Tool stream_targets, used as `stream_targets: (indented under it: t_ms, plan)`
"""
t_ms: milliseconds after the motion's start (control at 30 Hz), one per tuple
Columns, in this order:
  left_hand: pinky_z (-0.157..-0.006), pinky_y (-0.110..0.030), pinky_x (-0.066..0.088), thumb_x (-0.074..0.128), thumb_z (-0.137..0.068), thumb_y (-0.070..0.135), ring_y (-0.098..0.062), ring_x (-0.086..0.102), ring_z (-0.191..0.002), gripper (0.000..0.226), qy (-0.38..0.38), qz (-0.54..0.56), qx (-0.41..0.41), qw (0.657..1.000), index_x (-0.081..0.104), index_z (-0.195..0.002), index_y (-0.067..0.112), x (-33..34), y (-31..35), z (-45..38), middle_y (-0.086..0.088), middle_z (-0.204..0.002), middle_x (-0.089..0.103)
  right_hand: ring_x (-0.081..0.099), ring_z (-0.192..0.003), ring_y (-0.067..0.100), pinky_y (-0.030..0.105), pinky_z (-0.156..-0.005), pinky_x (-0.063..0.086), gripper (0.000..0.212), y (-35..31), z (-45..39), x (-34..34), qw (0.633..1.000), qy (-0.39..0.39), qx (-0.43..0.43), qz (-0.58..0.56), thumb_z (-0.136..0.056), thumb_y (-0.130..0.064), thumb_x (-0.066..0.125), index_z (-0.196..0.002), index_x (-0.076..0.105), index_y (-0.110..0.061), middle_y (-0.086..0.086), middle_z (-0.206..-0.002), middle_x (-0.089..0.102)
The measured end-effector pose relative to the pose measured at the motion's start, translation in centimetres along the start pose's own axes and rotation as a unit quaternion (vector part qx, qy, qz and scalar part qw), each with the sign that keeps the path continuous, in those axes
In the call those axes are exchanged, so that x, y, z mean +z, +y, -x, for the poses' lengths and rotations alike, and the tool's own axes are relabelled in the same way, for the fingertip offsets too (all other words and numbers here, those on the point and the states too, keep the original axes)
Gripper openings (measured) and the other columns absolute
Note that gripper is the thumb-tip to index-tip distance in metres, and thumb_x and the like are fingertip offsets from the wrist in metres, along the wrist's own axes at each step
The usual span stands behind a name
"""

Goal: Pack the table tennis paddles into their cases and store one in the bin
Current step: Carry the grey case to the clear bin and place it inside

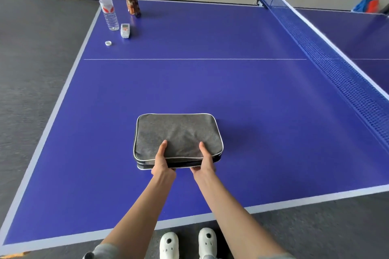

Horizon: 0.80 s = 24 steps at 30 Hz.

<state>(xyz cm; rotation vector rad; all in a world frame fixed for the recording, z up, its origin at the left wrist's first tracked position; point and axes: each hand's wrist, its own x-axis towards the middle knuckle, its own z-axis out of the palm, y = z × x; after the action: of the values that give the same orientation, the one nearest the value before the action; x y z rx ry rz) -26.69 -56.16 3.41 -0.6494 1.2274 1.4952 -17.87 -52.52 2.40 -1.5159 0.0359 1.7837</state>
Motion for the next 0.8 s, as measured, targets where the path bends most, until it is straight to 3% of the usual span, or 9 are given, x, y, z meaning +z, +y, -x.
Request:
stream_targets:
  t_ms: [133,367,533,700,800]
  plan:
    - [-0.085,-0.036,0.054,0.082,-0.066,0.029,-0.025,0.065,-0.104,0.069,-0.031,-0.04,-0.003,0.999,0.053,-0.126,0.01,0.1,-1.8,1.5,-0.007,-0.12,0.065,0.069,-0.095,0.028,0.042,-0.084,0.058,0.059,-1.1,0.8,-2.8,0.998,0.011,-0.032,-0.046,-0.062,-0.02,0.087,-0.113,0.06,-0.008,0.011,-0.109,0.07]
    - [-0.095,-0.043,0.052,0.082,-0.068,0.023,-0.028,0.064,-0.106,0.064,-0.121,-0.145,-0.03,0.982,0.055,-0.125,0.008,4.0,-10.5,6.8,-0.01,-0.119,0.066,0.069,-0.1,0.025,0.041,-0.089,0.056,0.052,-6.9,3.9,-12.1,0.975,0.05,-0.112,-0.184,-0.066,-0.018,0.083,-0.115,0.064,-0.013,0.007,-0.111,0.071]
    - [-0.094,-0.042,0.052,0.083,-0.065,0.024,-0.029,0.066,-0.103,0.065,-0.195,-0.237,-0.066,0.949,0.056,-0.122,0.006,7.8,-20.6,12.2,-0.011,-0.115,0.067,0.069,-0.101,0.022,0.042,-0.092,0.055,0.046,-13.5,6.9,-22.1,0.941,0.075,-0.19,-0.27,-0.071,-0.017,0.079,-0.115,0.065,-0.013,0.006,-0.114,0.07]
    - [-0.096,-0.047,0.05,0.082,-0.065,0.024,-0.03,0.065,-0.105,0.062,-0.263,-0.307,-0.111,0.908,0.057,-0.12,0.009,10.3,-33.5,18.4,-0.011,-0.115,0.068,0.068,-0.1,0.019,0.034,-0.077,0.058,0.048,-20.1,9.6,-34.5,0.905,0.121,-0.239,-0.331,-0.07,-0.018,0.08,-0.115,0.064,-0.018,0.001,-0.113,0.07]
    - [-0.098,-0.045,0.049,0.08,-0.068,0.022,-0.03,0.065,-0.106,0.061,-0.296,-0.342,-0.144,0.88,0.057,-0.123,0.008,11.4,-41.6,22.1,-0.011,-0.116,0.068,0.067,-0.103,0.021,0.038,-0.085,0.056,0.048,-23.5,11.0,-42.3,0.878,0.148,-0.263,-0.372,-0.071,-0.017,0.08,-0.116,0.064,-0.017,0.002,-0.115,0.069]
